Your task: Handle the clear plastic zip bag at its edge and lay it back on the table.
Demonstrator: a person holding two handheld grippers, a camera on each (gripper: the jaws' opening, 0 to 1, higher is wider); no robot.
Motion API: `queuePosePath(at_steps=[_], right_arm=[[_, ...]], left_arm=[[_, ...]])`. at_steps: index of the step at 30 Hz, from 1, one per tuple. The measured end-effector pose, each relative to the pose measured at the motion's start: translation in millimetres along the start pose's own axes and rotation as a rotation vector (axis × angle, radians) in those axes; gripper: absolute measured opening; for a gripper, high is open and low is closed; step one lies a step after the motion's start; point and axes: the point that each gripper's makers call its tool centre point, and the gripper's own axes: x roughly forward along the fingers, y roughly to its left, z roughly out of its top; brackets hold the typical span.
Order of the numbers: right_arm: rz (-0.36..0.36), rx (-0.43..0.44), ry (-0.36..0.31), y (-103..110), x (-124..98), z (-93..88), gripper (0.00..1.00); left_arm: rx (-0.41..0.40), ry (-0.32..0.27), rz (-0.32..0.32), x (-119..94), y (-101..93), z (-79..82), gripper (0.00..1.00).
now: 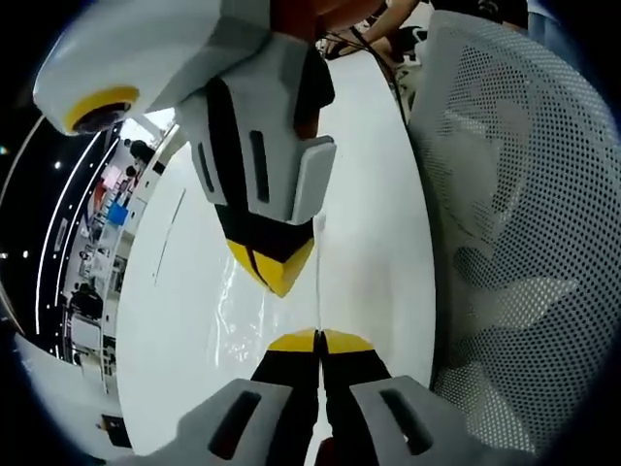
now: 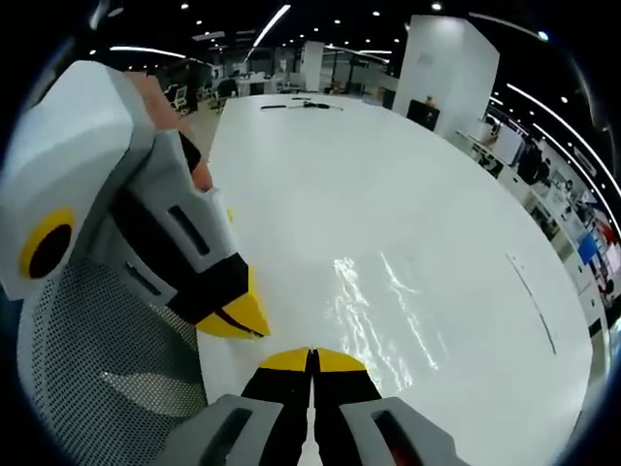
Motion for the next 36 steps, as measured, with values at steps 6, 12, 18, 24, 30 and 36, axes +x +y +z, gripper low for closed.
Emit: queuePosePath(at_steps=[6,12,18,24,30,36], right_arm=[[-0.025,0.033,-0.013,-7.8,0.1,3.1,0.0],[-0.046,0.05,-0.024,-10.5,-1.8,6.5,0.0],[-0.058,0.068,-0.033,-17.0,-4.4,11.3,0.0],[-0.074,0.091,-0.049,-25.1,-9.0,18.6,0.0],[-0.092,0.104,-0.069,-32.0,-14.6,26.2,0.0],[-0.104,0.097,-0.077,-35.2,-16.7,29.1,0.0]], left_arm=[[-0.003,0.009,-0.003,1.7,-2.2,-0.7,0.0],[-0.004,0.013,-0.001,3.4,-1.8,-1.2,0.0],[-0.008,0.016,-0.001,4.9,-3.8,-2.3,0.0],[-0.009,0.021,-0.001,5.8,-7.7,-2.7,0.0],[0.0,0.025,-0.001,8.4,-10.7,-4.3,0.0],[0.002,0.022,-0.001,8.8,-11.3,-3.2,0.0]])
